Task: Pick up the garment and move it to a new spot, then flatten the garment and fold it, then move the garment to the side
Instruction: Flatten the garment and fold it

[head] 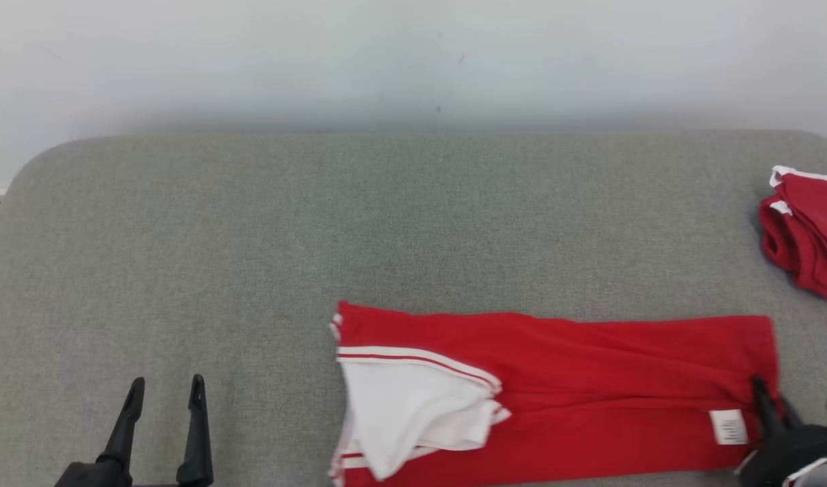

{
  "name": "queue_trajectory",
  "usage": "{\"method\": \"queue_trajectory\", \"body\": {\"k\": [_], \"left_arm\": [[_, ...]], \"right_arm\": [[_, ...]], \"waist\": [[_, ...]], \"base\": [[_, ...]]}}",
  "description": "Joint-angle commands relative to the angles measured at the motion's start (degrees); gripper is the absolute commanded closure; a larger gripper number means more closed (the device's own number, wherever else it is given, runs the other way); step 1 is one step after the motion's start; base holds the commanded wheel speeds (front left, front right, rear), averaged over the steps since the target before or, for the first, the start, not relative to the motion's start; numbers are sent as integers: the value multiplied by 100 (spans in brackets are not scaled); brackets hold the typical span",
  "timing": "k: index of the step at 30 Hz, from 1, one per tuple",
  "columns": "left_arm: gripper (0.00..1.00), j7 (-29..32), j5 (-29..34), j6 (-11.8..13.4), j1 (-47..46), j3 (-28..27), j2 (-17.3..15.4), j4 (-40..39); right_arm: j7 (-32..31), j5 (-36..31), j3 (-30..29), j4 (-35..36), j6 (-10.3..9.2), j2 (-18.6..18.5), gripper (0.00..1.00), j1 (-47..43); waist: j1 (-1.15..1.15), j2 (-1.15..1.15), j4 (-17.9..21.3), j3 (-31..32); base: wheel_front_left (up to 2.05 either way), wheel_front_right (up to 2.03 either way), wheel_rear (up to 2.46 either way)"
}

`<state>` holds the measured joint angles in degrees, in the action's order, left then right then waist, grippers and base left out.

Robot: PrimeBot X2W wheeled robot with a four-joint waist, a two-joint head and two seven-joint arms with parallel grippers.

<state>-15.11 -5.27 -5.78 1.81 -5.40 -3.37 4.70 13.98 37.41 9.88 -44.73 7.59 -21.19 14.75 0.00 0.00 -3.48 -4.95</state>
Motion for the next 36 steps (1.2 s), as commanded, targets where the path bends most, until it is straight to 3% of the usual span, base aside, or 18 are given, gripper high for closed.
{"method": "queue_trajectory", "body": {"k": [1,7,11,24,36], "left_arm": [[0,-2,47,-16,84,-34,12,11],[0,-2,80,-67,119,-78,27,-13],[0,-2,80,-85,166,-85,34,-40],[0,-2,-50,-97,197,-91,48,78],[0,-2,-91,-109,100,-22,48,162]], "right_arm": [[26,59,-74,-75,-18,-192,100,38],[0,70,-302,-272,-18,-798,100,134],[-75,17,-323,-193,-17,-849,100,195],[-438,-66,509,1265,-17,112,100,20],[-853,-244,1306,2423,-17,1032,100,-231]], "waist": [[0,0,33,102],[0,0,50,211],[0,0,65,235],[0,0,86,358],[0,0,-226,312]], "base": [[0,0,0],[0,0,0],[0,0,0],[0,0,0],[0,0,0]]}}
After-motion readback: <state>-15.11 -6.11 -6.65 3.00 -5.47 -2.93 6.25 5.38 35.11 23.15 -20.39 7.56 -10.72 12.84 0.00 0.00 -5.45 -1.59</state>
